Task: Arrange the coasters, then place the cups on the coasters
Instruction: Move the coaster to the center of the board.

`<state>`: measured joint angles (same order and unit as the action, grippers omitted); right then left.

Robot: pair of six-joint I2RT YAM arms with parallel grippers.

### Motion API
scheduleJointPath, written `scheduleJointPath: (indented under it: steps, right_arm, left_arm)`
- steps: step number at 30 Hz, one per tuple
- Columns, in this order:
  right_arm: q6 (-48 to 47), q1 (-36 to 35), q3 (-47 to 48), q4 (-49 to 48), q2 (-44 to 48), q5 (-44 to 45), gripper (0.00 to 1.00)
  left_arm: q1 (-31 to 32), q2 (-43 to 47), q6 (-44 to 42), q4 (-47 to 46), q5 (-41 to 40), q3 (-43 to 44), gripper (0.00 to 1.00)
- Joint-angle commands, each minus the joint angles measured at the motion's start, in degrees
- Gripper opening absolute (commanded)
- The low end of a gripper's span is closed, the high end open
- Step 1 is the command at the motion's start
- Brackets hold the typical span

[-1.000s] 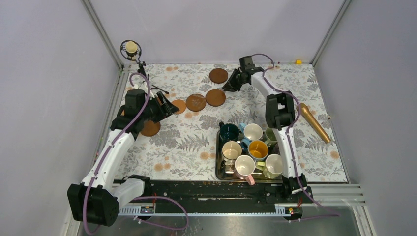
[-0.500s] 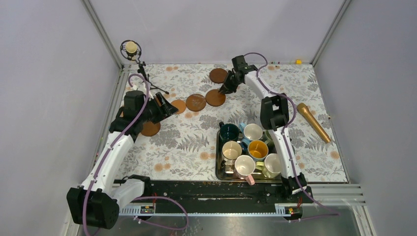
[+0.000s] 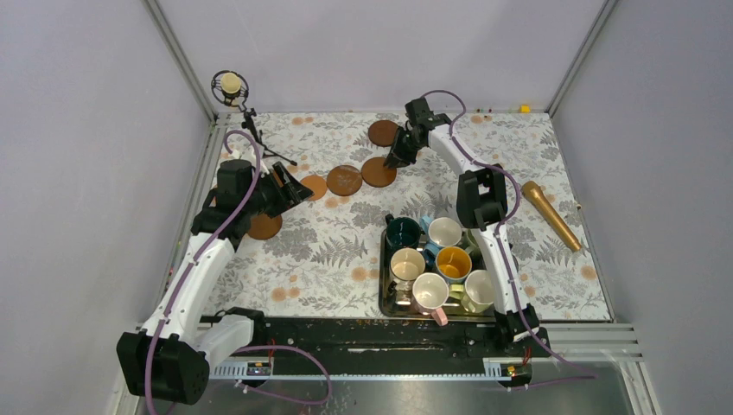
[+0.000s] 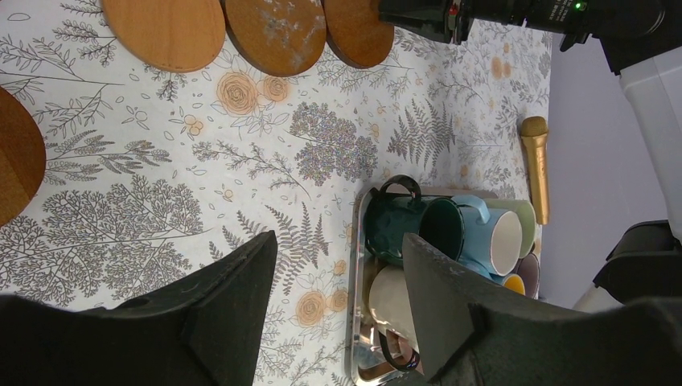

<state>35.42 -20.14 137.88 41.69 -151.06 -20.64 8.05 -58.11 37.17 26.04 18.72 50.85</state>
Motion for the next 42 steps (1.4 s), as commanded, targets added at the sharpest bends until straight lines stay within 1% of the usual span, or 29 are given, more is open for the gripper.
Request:
scheduleJointPath:
  steps: [1,3,6,9,14,18,26,29,31,34,37,42]
  right_arm:
    - [-0.77,-0.78,1.06,1.60,3.90,0.56,0.30]
    - [0.70,-0.63,0.17,-2.33,5.46,0.94,0.30]
    - [3.96,-0.15,-2.30,-7.65,7.34,4.39,0.31]
    - [7.35,0.50,-3.50,-10.67,6.67,6.67,0.31]
    - [11.61,1.09,-0.86,-10.55,2.95,8.07,0.31]
    - [12.63,1.04,0.13,-8.75,0.93,8.54,0.32]
    - [12.34,0.82,-1.62,-7.97,0.16,7.56,0.33]
    - [12.56,0.61,-0.42,-7.45,-0.49,7.04,0.33]
    - [12.38,0.55,2.19,-5.32,-1.52,6.57,0.33]
    - [11.17,0.29,3.88,-1.99,-2.21,5.91,0.33]
    - [9.26,0.13,1.76,-1.82,-1.06,4.38,0.33]
    - [3.37,-0.99,0.33,-0.90,1.22,1.15,0.32]
  left_arm:
    - [-0.32,1.60,0.45,-2.31,0.45,-0.60,0.60]
    - [-0.32,1.76,0.53,-2.31,0.44,-0.70,0.60]
    - [-0.32,1.79,0.75,-2.39,0.60,-0.92,0.60]
    - [-0.33,2.06,0.73,-2.45,0.67,-0.86,0.60]
    - [-0.33,2.22,0.74,-2.58,0.53,-0.76,0.60]
    - [-0.48,2.16,0.65,-2.53,0.63,-0.51,0.60]
    - [-0.42,2.21,1.06,-2.96,1.16,0.07,0.60]
    - [-0.41,2.25,1.18,-2.92,1.19,0.13,0.60]
    - [-0.45,2.25,1.19,-2.93,1.14,0.05,0.60]
    - [-0.41,2.55,1.18,-2.93,0.99,-0.11,0.60]
    - [-0.50,2.78,1.28,-2.93,0.99,-0.30,0.60]
    - [-0.51,2.80,1.46,-3.19,1.05,-0.10,0.60]
